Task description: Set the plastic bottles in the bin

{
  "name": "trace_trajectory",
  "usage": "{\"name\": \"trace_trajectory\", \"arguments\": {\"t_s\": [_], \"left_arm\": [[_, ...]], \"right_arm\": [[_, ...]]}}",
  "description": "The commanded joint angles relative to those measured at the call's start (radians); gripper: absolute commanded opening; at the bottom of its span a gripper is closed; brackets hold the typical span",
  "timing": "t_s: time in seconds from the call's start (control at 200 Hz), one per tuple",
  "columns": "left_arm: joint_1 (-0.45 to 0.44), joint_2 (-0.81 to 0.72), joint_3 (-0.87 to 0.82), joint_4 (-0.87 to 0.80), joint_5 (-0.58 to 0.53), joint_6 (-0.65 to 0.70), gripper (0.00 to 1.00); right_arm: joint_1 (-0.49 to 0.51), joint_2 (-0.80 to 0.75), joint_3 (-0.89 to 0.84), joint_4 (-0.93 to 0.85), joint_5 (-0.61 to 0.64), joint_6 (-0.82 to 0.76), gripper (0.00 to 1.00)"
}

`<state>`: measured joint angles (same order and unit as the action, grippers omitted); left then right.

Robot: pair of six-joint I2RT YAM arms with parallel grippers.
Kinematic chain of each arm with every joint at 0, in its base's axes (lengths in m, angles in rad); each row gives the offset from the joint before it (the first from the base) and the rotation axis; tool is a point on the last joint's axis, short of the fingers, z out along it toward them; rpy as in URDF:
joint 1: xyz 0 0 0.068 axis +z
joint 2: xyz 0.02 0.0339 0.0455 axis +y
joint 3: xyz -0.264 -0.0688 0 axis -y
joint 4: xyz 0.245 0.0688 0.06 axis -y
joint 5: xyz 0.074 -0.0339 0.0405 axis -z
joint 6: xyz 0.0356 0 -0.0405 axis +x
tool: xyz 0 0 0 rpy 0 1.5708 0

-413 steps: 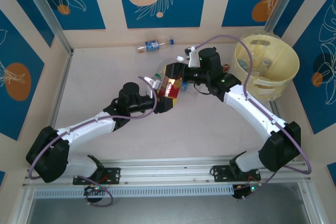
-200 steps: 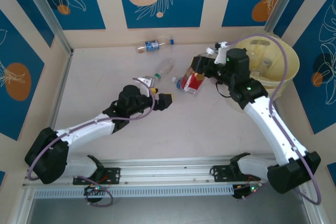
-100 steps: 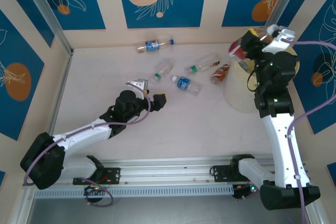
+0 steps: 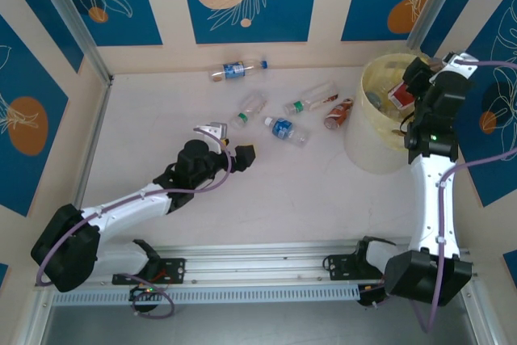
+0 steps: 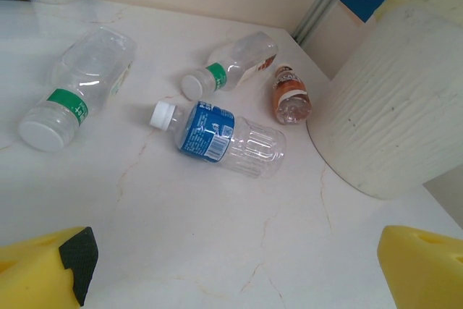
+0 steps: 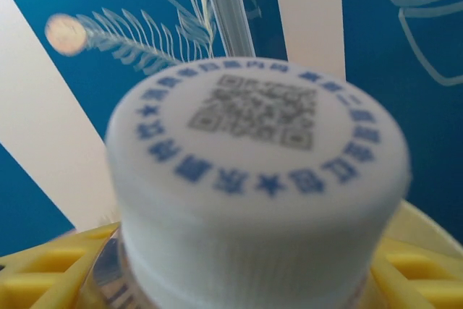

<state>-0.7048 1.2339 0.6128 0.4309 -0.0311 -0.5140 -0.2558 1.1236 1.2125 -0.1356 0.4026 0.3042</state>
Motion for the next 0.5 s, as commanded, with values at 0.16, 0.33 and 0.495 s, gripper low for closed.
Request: {"name": "trace_trajectory", "arguments": {"t_s": [0.16,0.33,0.495], "left_arm": [[0.001,-0.004,-0.013,0.034,-0.021,0.002,1.00],[0.003,0.003,-0.012,0.035,-0.021,0.006,1.00],[0.003,0.005,-0.016,0.036,-0.028,0.008,1.00]], "right_arm": [[-0.004,0.114,0.128,-0.403,-0.074,-0.023,0.61],[0.032,0.180,0.198,-0.563,0.050,-0.053,0.80],[0.077,0.141,0.241,-0.565,0.043,-0.061,0.90]]}}
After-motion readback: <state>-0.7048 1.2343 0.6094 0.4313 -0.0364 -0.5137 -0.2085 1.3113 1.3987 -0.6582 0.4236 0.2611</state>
